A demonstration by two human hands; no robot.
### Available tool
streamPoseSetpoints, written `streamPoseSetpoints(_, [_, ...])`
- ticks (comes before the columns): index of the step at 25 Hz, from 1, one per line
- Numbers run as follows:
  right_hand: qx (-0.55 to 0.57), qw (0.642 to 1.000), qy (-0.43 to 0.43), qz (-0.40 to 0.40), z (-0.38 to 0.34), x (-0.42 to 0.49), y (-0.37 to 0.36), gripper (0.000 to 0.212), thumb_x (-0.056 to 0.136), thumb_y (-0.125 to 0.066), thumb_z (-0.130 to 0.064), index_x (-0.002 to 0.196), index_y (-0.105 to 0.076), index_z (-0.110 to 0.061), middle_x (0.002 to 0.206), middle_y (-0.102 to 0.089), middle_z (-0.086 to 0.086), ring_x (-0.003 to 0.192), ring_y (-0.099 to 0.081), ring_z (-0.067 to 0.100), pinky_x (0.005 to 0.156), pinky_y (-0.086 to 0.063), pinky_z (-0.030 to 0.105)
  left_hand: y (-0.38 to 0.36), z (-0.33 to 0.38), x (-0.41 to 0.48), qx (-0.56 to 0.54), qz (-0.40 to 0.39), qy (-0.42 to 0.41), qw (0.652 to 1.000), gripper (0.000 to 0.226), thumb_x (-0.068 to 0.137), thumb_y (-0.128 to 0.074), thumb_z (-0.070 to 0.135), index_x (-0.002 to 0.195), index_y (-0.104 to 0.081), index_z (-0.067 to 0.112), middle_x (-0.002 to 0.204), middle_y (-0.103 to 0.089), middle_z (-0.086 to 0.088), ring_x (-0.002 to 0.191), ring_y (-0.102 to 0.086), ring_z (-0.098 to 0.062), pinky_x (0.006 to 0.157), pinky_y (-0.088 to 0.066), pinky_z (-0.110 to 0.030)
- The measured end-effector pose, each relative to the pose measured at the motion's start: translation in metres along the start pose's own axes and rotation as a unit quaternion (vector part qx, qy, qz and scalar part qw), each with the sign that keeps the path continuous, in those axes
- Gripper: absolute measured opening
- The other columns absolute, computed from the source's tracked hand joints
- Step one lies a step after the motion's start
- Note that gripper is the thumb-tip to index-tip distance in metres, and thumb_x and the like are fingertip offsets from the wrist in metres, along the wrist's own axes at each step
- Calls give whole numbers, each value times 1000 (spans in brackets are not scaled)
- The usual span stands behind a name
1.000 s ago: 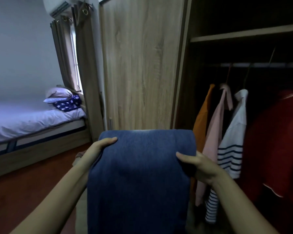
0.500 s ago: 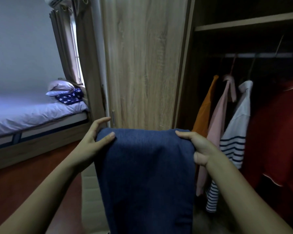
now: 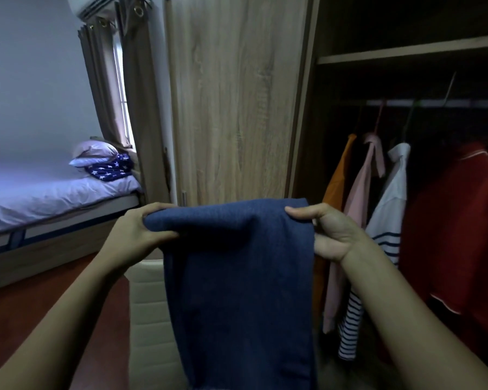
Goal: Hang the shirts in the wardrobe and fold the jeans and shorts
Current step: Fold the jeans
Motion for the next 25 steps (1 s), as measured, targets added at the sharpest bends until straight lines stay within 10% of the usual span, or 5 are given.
streamPoseSetpoints(7, [-157, 986, 50, 40, -14, -10, -13, 51, 72, -61, 2, 122, -52, 2, 117, -60, 14, 100, -61, 23, 82, -54, 32, 5, 14, -10, -225, 44, -7, 973, 48, 43, -89, 39, 87, -72, 25, 78, -72, 4, 72, -65, -7, 66, -55, -22])
streamPoseSetpoints(11, [-362, 876, 269, 168, -36, -14, -2, 99, 87, -61, -25, 147, 18, -21, 102, -66, -3, 88, -65, 5, 88, -50, 27, 5, 23, -5, -307, 158, 25, 938, 31, 65, -82, 18, 91, -66, 16, 80, -72, 4, 78, -64, -10, 70, -54, -23])
streamPoseSetpoints(16, [-399, 819, 348, 221, 25, -8, 13, 125, 51, -47, -90, 148, -8, -22, 132, -39, -22, 112, -44, -14, 90, -34, 4, 7, 46, -1, -315, 166, 41, 934, 15, 83, -67, 13, 98, -65, 11, 90, -70, -5, 83, -66, -13, 68, -54, -22])
streamPoseSetpoints(20, [-309, 899, 268, 158, 63, 20, 12, 50, 66, -57, -69, 75, -58, -21, 61, -65, -4, 56, -62, 3, 54, -47, 22, 22, 55, -1, -214, 171, 27, 961, 8, 88, -63, 16, 96, -64, 16, 84, -71, 8, 78, -64, -3, 67, -49, -16])
streamPoseSetpoints(25, [-340, 876, 315, 134, 48, 31, -7, 18, 94, -50, -29, 80, -57, -20, 75, -64, -3, 61, -62, -2, 56, -46, 10, 39, 29, 4, 76, 180, 64, 979, 27, 92, -58, 30, 106, -62, 6, 100, -66, -9, 93, -57, -21, 71, -31, -22])
Point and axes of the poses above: each hand's wrist, its own x-axis towards the middle knuckle, its own y-axis out of the back of the hand, z = x × y, the point moved 6 cm from there along x, towards the middle knuckle
